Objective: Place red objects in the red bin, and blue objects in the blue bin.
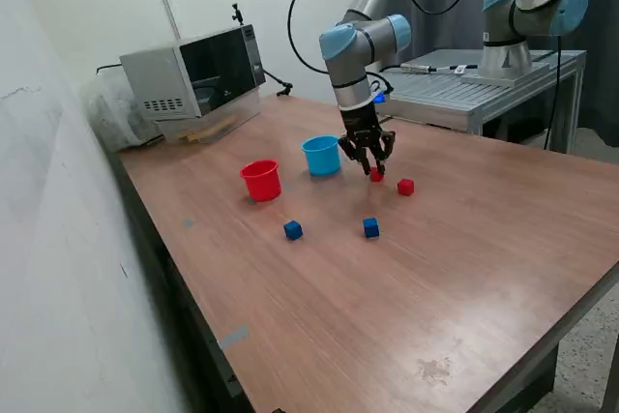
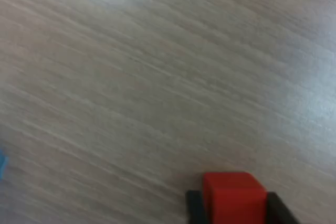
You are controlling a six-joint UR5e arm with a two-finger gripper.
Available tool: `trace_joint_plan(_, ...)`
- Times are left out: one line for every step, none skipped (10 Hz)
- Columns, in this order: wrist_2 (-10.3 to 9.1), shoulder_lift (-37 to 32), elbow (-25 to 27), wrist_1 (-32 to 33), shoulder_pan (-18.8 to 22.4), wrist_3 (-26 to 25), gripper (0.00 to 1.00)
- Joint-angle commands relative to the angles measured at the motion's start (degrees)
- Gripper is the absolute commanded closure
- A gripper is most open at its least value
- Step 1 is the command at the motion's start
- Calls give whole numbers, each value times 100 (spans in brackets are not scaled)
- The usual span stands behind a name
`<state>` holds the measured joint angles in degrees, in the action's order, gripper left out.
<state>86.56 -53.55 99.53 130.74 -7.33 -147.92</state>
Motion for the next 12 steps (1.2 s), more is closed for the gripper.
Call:
trace_joint_plan(19, 2, -13, 4, 13, 0, 100)
trace_joint_plan(27, 11, -56, 13, 4, 9, 100)
trace_joint_plan(27, 3, -274, -4, -31, 0, 100)
trace_joint_plan(36, -15, -529, -22, -57, -70, 100)
trace_joint_plan(28, -50, -810, -48, -110, -210, 100)
trace_joint_plan(1, -68, -1256, -66, -154, -603, 100)
trace_joint_plan(-8, -59, -1583, -92, -163, -815, 100)
trace_joint_plan(-8, -42, -1812, -119, -180, -1026, 100)
trace_joint_plan(-8, -15, -1997, -119, -189, -1159, 100)
trace_joint_plan(-16, 11, -2147, -110, -224, -1343, 100)
trace_joint_plan(-17, 116, -2305, -101, -364, -1467, 100)
trace_joint_plan(-8, 299, -2463, -110, -496, -1503, 100)
